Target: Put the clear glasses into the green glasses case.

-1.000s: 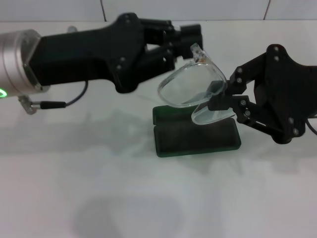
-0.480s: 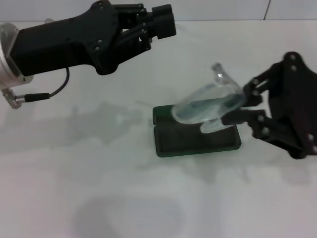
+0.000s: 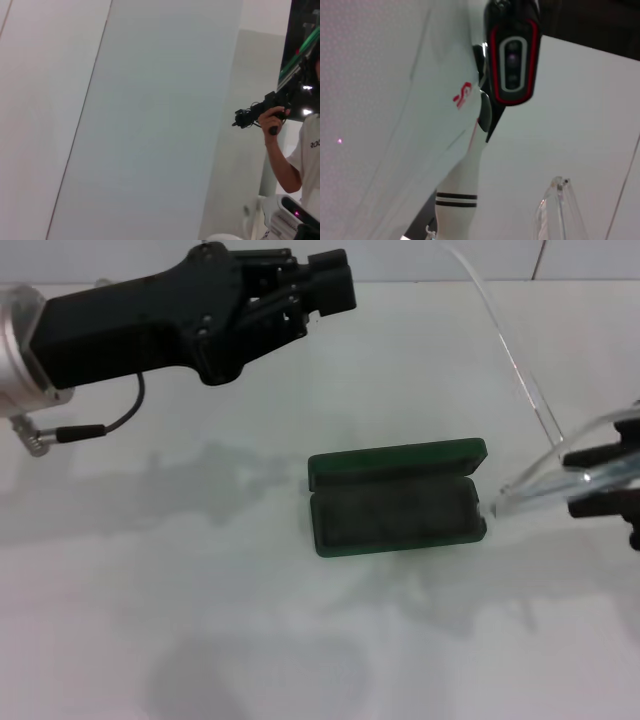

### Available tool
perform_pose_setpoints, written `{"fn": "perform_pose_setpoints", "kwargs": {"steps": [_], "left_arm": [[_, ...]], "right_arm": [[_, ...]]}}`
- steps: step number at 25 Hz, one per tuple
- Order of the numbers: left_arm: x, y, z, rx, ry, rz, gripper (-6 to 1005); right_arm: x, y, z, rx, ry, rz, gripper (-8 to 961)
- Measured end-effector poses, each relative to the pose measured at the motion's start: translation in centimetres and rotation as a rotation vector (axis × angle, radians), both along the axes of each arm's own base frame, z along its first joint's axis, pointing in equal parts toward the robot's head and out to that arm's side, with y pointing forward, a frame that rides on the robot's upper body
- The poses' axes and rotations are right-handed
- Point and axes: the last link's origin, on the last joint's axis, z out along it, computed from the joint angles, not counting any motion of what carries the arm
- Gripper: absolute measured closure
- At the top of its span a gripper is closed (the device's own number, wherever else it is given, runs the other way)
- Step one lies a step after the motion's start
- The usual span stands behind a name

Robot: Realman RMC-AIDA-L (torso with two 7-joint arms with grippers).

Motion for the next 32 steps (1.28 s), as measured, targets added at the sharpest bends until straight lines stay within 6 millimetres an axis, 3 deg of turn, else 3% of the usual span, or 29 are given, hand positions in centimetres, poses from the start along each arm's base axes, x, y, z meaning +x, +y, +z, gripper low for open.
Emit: {"fn": "perform_pose_setpoints", "kwargs": {"steps": [17, 32], "left_arm": [[2.6, 2.5, -2.1, -0.057, -0.059, -0.012, 854], [4.5, 1.3, -3.2, -0.129, -0.093, -0.097, 855]], "right_arm": [[-1.8, 1.4, -2.5, -0.081, 0.009, 0.058, 882], [-1.3, 2.9, -3.0, -0.005, 0.009, -0.035, 881]]}}
